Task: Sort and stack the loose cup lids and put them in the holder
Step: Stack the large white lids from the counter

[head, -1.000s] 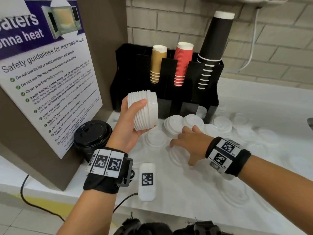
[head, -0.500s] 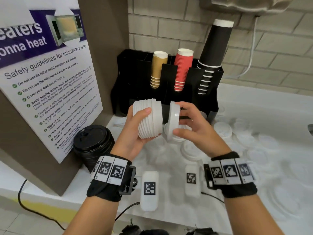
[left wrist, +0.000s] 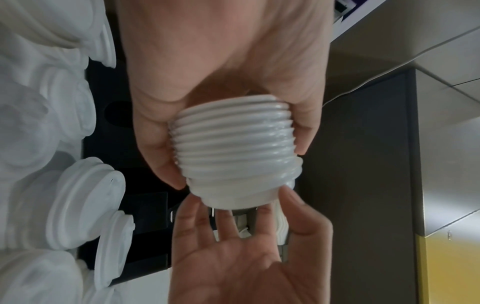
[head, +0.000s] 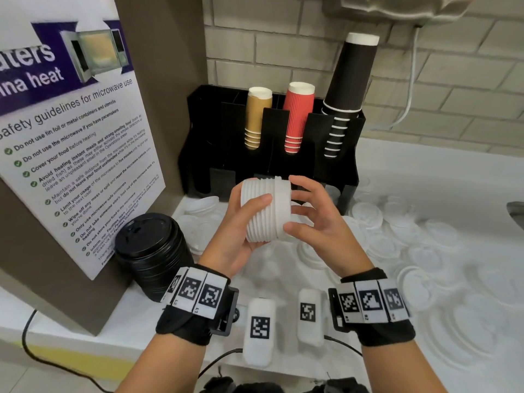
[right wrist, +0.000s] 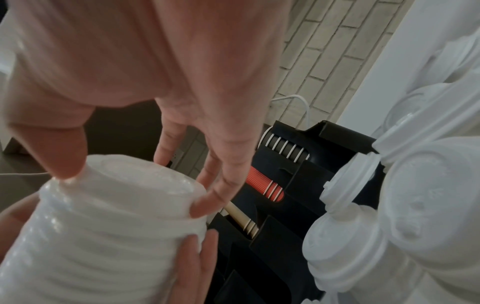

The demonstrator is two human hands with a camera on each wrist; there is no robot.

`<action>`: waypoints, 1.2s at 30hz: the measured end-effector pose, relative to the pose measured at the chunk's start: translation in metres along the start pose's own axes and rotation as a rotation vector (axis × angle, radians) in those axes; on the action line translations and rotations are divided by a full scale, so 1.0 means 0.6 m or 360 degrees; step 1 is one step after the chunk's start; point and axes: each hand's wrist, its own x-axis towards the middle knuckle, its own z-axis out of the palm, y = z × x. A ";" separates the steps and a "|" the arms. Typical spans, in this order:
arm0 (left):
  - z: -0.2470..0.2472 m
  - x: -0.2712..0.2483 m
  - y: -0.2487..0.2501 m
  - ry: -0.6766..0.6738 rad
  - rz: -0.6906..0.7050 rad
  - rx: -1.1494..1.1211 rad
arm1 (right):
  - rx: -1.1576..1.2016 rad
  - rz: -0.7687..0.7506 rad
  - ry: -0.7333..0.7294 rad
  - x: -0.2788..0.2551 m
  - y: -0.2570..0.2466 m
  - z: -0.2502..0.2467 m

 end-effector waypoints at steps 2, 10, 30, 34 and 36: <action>0.004 0.001 -0.004 0.0002 -0.0015 -0.0049 | 0.0031 0.0012 0.0016 -0.001 0.002 -0.003; 0.017 0.005 -0.020 -0.0077 -0.0195 -0.0129 | -0.0018 0.0136 0.0074 -0.013 0.009 -0.018; -0.002 0.014 -0.101 -0.0090 -0.0716 0.1092 | -0.0889 0.0835 -0.0260 -0.064 0.084 -0.027; -0.011 0.014 -0.095 -0.0166 -0.0624 0.1337 | -0.0960 0.0825 -0.0293 -0.064 0.082 -0.024; -0.014 0.013 -0.091 -0.0165 -0.0620 0.1245 | -0.0987 0.0806 -0.0325 -0.064 0.080 -0.021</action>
